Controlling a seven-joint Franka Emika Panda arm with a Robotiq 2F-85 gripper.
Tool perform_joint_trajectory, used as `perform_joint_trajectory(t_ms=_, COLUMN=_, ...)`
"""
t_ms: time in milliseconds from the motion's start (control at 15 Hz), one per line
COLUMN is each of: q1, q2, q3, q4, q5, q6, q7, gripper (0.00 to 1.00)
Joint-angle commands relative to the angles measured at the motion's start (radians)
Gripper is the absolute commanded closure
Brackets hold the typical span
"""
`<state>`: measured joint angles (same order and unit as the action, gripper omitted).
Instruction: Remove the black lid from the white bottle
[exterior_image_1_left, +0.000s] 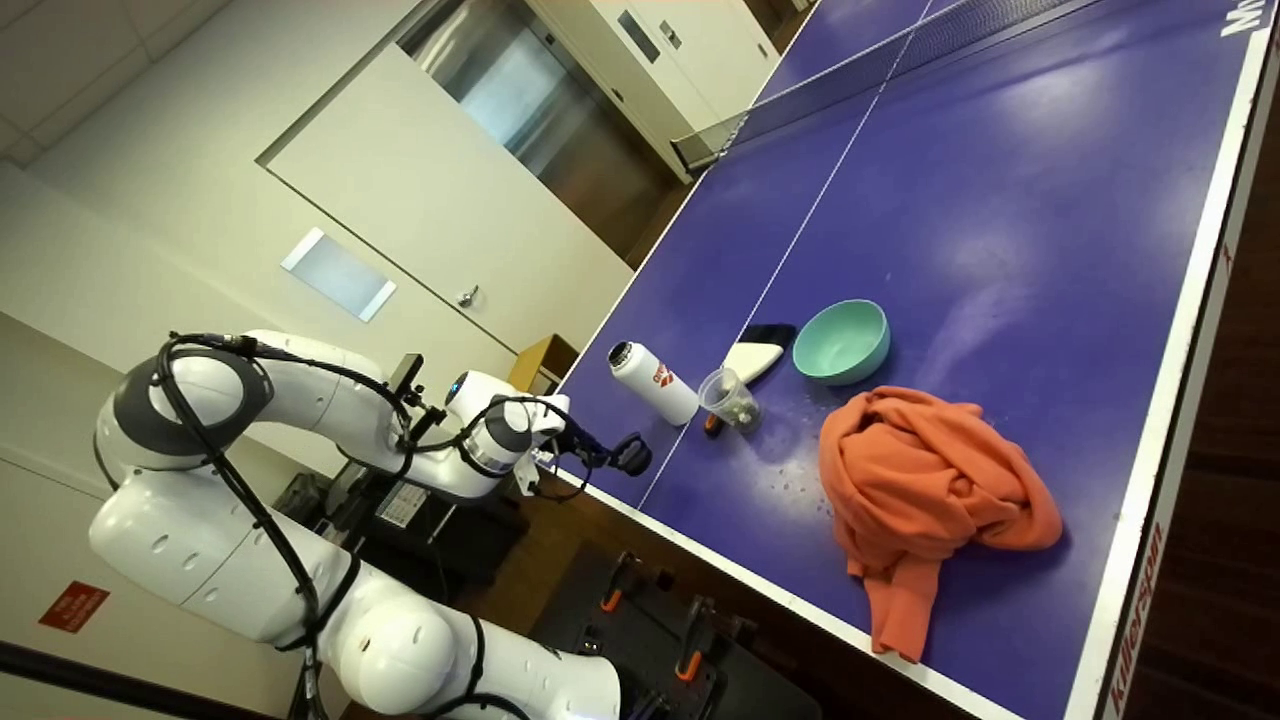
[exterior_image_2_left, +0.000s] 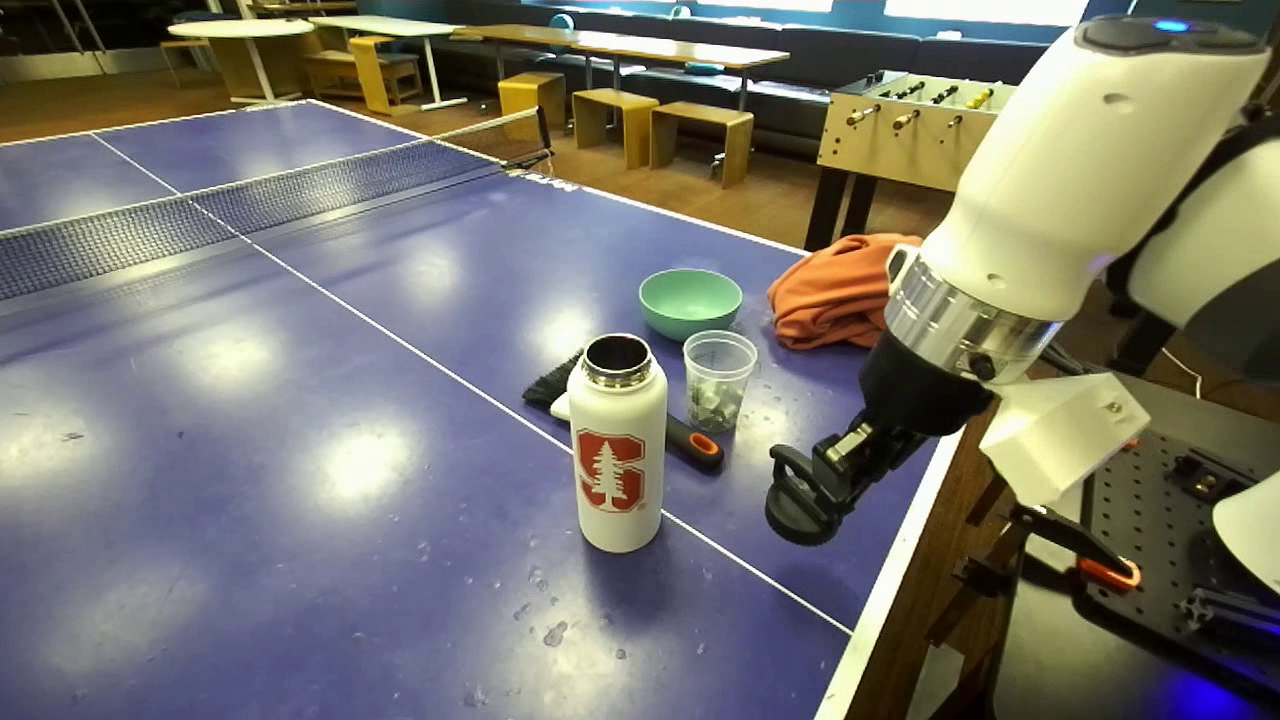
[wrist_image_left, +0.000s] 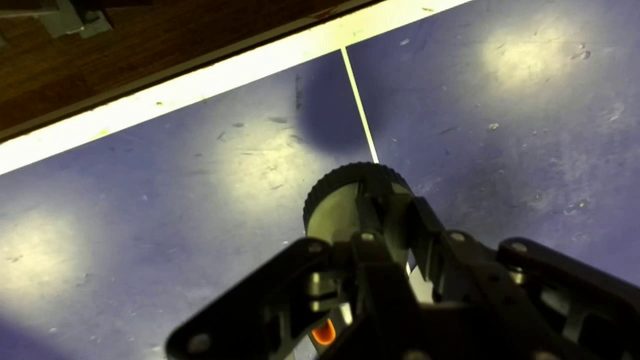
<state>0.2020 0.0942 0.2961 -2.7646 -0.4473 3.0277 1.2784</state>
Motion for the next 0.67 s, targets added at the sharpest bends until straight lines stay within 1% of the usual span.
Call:
perform_joint_trajectory(t_ms=0, q1=0.027, q2=0.087, q3=-0.078, q4=0.049, q5=-0.101, q6=0.054, q7=0.104, gripper=0.93)
perform_joint_trajectory(t_ms=267, q1=0.088, q2=0.181, q3=-0.161, q4=0.111, q5=-0.168, q6=0.076, q7=0.177, gripper=0.94)
perform_joint_trajectory(t_ms=600, q1=0.19, q2=0.297, q3=-0.24, q4=0.174, q5=-0.172, q6=0.114, q7=0.238, gripper=0.95)
